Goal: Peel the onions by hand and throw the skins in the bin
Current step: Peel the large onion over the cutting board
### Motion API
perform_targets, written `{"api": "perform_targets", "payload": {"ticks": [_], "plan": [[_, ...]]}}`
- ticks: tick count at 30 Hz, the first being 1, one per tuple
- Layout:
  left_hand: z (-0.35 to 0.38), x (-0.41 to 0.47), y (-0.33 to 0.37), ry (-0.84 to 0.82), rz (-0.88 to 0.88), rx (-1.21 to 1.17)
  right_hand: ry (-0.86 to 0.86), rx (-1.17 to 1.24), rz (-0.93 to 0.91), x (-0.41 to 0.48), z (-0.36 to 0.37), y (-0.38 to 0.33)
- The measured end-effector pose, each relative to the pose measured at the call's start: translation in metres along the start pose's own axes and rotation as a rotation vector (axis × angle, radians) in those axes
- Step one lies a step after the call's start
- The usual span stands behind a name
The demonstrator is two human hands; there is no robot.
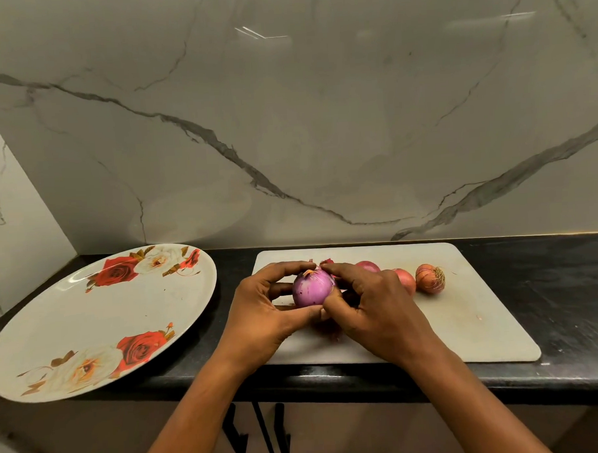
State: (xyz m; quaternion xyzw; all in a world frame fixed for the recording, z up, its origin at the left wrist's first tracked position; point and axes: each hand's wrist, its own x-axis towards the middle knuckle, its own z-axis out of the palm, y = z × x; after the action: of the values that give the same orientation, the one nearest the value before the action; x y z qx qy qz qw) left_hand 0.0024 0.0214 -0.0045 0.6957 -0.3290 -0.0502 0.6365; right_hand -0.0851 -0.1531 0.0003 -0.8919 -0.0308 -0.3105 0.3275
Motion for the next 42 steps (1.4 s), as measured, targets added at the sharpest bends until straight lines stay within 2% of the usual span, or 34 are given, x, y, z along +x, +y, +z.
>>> {"api": "perform_targets", "payload": {"ticks": [6, 10, 14, 20, 26, 29, 33, 39, 42], "plan": [[-0.003, -0.001, 0.001, -0.011, 0.016, -0.052, 0.056, -0.033, -0.053, 0.001, -0.001, 0.008], [-0.004, -0.001, 0.001, 0.010, 0.012, -0.190, 0.125, 0.108, -0.048, 0.002, 0.000, 0.012], [-0.006, 0.003, 0.000, 0.016, -0.015, -0.297, 0.099, 0.223, 0.025, 0.003, -0.002, 0.011], [-0.005, 0.004, 0.000, 0.006, -0.043, -0.304, 0.086, 0.257, 0.072, 0.003, -0.002, 0.014], [-0.007, 0.003, -0.002, -0.019, -0.040, -0.247, 0.055, 0.154, 0.012, 0.003, -0.003, 0.008], [-0.008, 0.003, -0.004, -0.036, -0.058, -0.268, 0.100, 0.130, -0.019, 0.003, -0.001, 0.009], [-0.007, 0.004, -0.002, -0.056, -0.087, -0.364, 0.156, 0.235, 0.001, 0.005, -0.002, 0.009], [-0.007, 0.007, 0.002, -0.016, -0.156, -0.429, 0.098, 0.431, 0.121, 0.005, -0.001, 0.013], [-0.008, 0.008, 0.000, -0.015, -0.167, -0.409, 0.025, 0.406, 0.141, 0.005, -0.003, 0.011]]}}
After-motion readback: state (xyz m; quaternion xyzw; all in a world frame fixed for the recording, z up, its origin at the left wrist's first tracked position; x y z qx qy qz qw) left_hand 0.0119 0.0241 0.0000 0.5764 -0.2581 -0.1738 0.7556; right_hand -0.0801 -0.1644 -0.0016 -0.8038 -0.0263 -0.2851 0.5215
